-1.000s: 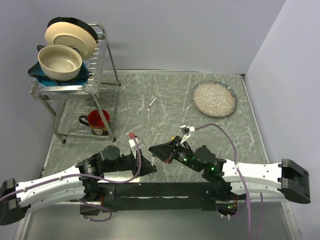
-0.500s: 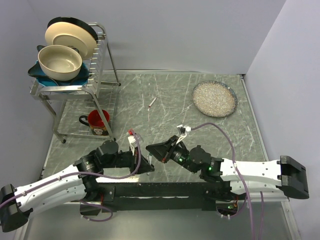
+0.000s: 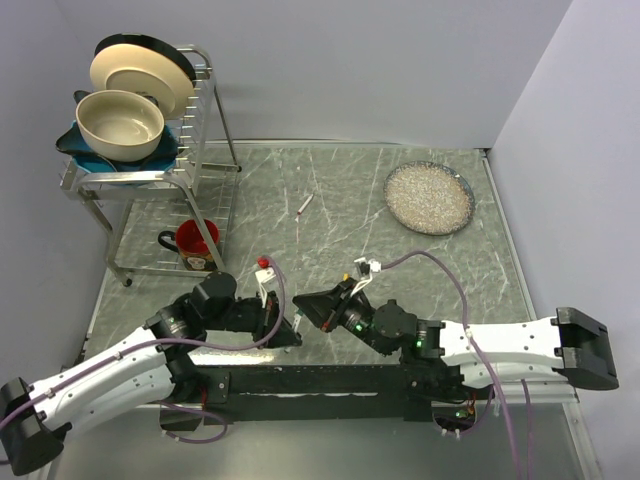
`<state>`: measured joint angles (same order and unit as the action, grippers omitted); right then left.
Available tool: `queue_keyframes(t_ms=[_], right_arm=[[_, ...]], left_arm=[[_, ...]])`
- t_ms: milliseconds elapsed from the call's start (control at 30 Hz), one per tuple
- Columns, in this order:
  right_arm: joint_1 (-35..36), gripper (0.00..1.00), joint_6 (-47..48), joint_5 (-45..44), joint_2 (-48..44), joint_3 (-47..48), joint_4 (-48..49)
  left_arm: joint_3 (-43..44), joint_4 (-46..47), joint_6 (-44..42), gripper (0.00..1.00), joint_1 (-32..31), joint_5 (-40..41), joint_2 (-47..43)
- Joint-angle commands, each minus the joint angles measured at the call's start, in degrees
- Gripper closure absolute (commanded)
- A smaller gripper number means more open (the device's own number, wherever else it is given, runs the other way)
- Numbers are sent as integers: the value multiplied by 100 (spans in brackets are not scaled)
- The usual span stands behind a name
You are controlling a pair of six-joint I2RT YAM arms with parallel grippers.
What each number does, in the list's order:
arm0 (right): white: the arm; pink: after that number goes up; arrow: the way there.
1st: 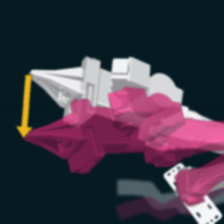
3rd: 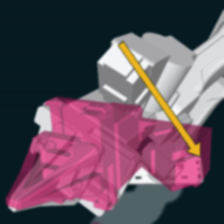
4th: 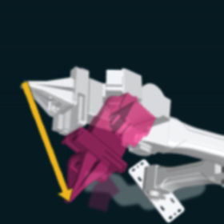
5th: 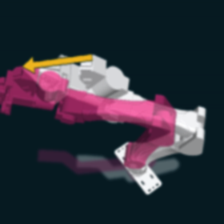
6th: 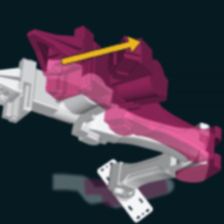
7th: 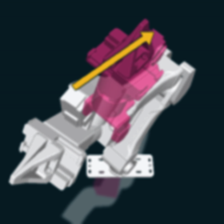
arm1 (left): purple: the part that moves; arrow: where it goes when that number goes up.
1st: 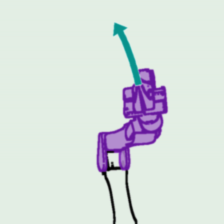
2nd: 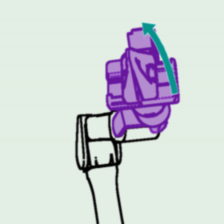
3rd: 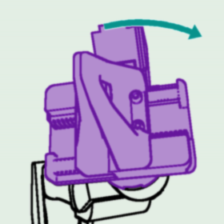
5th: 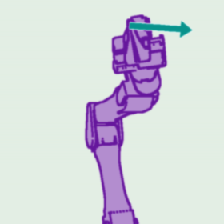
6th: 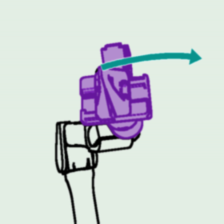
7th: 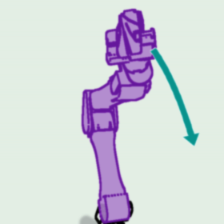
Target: Insert the pens into the pen caps
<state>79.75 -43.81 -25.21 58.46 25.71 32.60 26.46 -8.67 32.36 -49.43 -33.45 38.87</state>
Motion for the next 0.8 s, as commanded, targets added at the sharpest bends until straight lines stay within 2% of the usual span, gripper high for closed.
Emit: queue_keyframes(t_ms=[0, 133, 300, 400, 433, 567, 633, 733, 767], right_arm=[[1182, 100, -94, 2934, 43, -488, -1240], [1210, 100, 172, 3268, 139, -637, -564], [1210, 100, 31, 3497, 526, -577, -139], [1210, 100, -118, 3182, 606, -366, -552], [1210, 100, -284, 3006, 484, -235, -953], [1175, 100, -611, 1542, -9, 222, -2247], [1035, 100, -637, 1091, -333, 451, -2765], [553, 100, -506, 667, -676, 679, -3074], [368, 100, -427, 667, -747, 715, -3084]], left_arm=[[457, 3212, 674, 99, 1066, 1791, -108], [377, 3618, 939, 99, 1172, 1324, 41], [431, 3670, 974, 99, 1172, 1341, 138], [352, 3679, 983, 99, 1172, 1438, 147], [299, 3644, 974, 99, 1172, 1499, 138], [255, 3197, 834, 99, 1172, 1771, -37], [159, 3161, 877, 98, 1172, 1807, -134], [-8, 3310, 904, 86, 1172, 1606, -292], [-35, 3345, 869, 76, 1172, 1492, -284]])
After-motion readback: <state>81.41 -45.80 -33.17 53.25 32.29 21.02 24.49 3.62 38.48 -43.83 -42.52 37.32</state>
